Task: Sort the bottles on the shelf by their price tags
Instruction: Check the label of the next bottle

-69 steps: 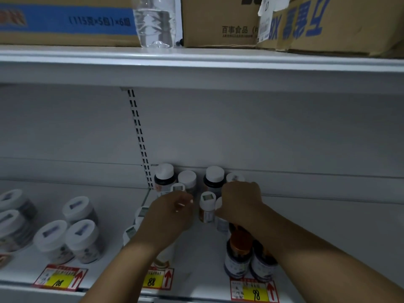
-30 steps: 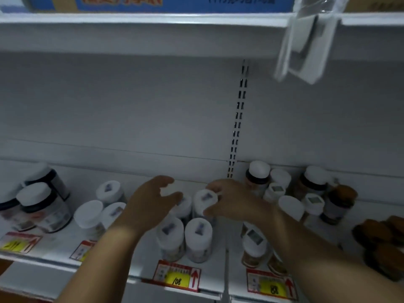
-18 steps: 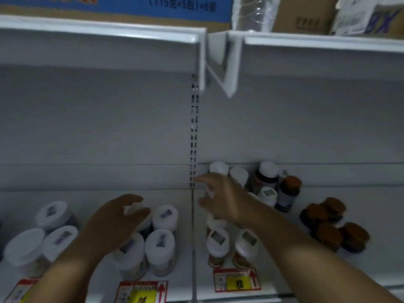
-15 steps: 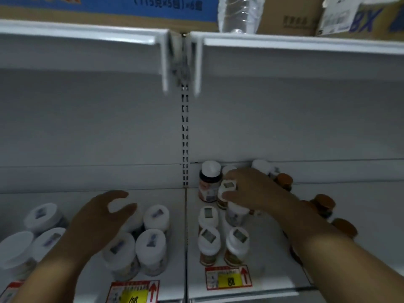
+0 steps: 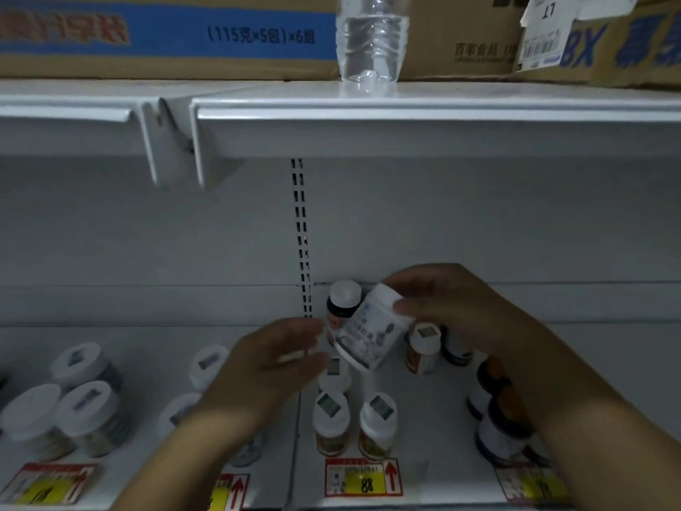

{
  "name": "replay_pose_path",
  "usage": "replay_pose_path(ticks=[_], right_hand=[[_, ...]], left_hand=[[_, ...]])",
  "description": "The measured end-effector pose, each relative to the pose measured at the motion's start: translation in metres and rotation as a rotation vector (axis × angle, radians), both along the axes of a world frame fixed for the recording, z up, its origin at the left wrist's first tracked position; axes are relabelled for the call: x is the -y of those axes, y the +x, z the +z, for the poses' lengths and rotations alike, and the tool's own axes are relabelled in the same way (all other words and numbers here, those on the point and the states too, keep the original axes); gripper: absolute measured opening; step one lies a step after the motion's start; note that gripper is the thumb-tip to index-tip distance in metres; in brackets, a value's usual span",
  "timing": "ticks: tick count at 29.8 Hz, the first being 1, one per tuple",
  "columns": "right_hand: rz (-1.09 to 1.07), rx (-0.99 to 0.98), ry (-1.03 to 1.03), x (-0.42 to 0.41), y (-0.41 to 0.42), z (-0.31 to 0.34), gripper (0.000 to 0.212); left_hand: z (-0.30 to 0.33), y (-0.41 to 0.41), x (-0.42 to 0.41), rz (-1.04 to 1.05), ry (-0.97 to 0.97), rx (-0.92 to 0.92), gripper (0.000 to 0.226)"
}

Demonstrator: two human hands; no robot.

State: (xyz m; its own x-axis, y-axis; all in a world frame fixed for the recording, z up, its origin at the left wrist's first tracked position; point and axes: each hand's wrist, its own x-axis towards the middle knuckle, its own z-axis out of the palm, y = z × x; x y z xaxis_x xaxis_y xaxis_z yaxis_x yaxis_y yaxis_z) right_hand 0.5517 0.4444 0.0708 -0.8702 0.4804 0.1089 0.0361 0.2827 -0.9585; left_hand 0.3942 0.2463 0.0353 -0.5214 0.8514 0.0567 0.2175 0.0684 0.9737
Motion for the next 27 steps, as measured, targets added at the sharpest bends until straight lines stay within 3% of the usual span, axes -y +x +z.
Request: replay_pose_path(ticks=[3,8,14,17,19,23,26,27], right_hand=[[0.108,-0.101,-0.078,0.011,-0.004,0.010,0.029],[0.195,-0.183,-0.167,0.026,-0.025,0.009,0.035],[0.267,-0.090,-0.146,0.058,-0.070,0.005,0.021],[0.196,-0.133,-0.163,0.076,-0.106,0.013,0.017],[0.061,-0.156,-0.072,0.082,-0.137,0.012,0.027],[-0.096,0.087,0.234,0.082,-0.197,-0.011,0.050],[-0.035,0.304,0.257,0.085,-0.224,-0.041,0.058],[-0.022,0.349,0.257,0.086,-0.228,-0.050,0.058]], left_hand=[[0.001,0.018,-0.008,-0.167,-0.030,0.052,0.046],[-0.003,0.022,0.008,-0.031,0.102,0.129,0.058],[-0.001,-0.006,0.043,0.152,0.157,0.116,0.059],[0.001,-0.046,0.062,0.163,0.166,0.059,0.055],[-0.001,-0.081,0.071,0.241,0.178,0.094,0.040],[-0.023,-0.133,0.075,0.358,0.051,0.216,0.020],[-0.047,-0.145,0.061,0.232,-0.129,0.233,0.028],[-0.053,-0.145,0.058,0.187,-0.161,0.245,0.020]])
